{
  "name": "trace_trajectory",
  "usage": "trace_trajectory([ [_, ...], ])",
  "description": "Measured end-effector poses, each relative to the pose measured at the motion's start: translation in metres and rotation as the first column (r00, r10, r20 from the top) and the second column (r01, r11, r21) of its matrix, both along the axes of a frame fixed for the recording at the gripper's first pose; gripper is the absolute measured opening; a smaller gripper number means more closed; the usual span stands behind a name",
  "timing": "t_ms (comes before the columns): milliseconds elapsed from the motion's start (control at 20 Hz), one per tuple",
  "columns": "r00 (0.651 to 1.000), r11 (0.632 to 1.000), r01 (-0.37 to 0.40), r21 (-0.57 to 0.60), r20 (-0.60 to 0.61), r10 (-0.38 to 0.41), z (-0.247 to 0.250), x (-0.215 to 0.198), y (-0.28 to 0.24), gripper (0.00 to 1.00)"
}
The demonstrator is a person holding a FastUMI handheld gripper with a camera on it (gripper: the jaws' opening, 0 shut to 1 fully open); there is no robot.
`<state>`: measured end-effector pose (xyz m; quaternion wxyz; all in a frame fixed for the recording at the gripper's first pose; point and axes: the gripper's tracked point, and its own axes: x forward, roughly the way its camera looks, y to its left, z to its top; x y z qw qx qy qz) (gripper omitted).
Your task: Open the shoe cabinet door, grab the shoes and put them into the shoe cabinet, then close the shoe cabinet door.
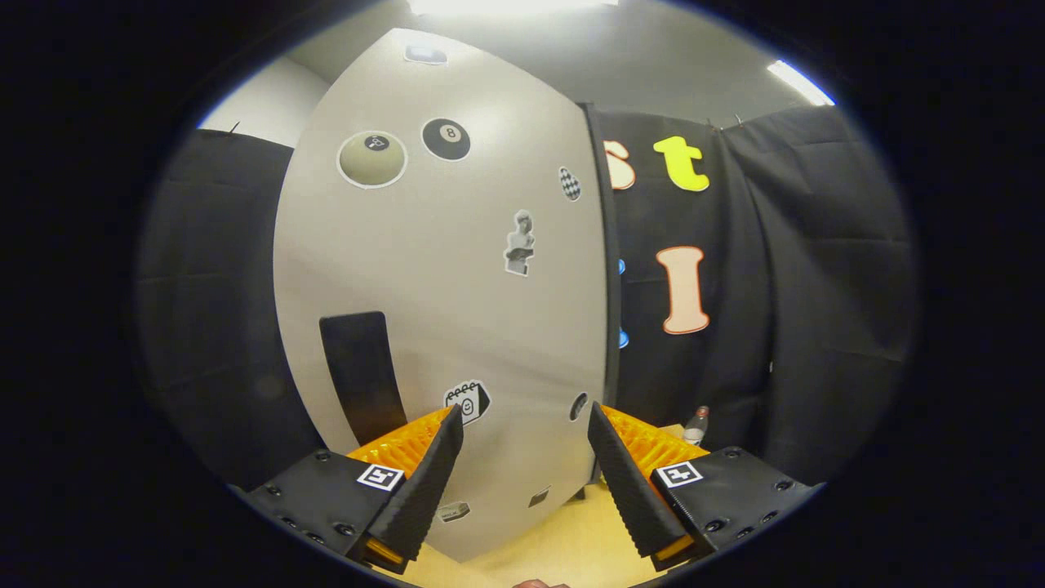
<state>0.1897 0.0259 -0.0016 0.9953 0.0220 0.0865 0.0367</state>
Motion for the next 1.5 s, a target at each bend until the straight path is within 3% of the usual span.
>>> trace_trajectory([
  [300, 0.994, 0.994, -0.11, 0.019, 0.003, 0.11, 0.001, 0.039, 0.067, 0.98],
  [600, 0.994, 0.994, -0.111, 0.021, -0.003, 0.111, -0.007, 0.029, 0.063, 0.97],
  [1000, 1.0, 0.999, -0.029, 0.036, -0.006, 0.03, -0.01, -0.027, 0.016, 0.97],
  [1250, 0.997, 0.997, 0.074, -0.003, 0.0, -0.074, -0.009, -0.059, -0.015, 0.97],
  [1500, 0.994, 0.993, 0.107, -0.042, 0.018, -0.106, -0.01, -0.072, -0.016, 0.97],
])
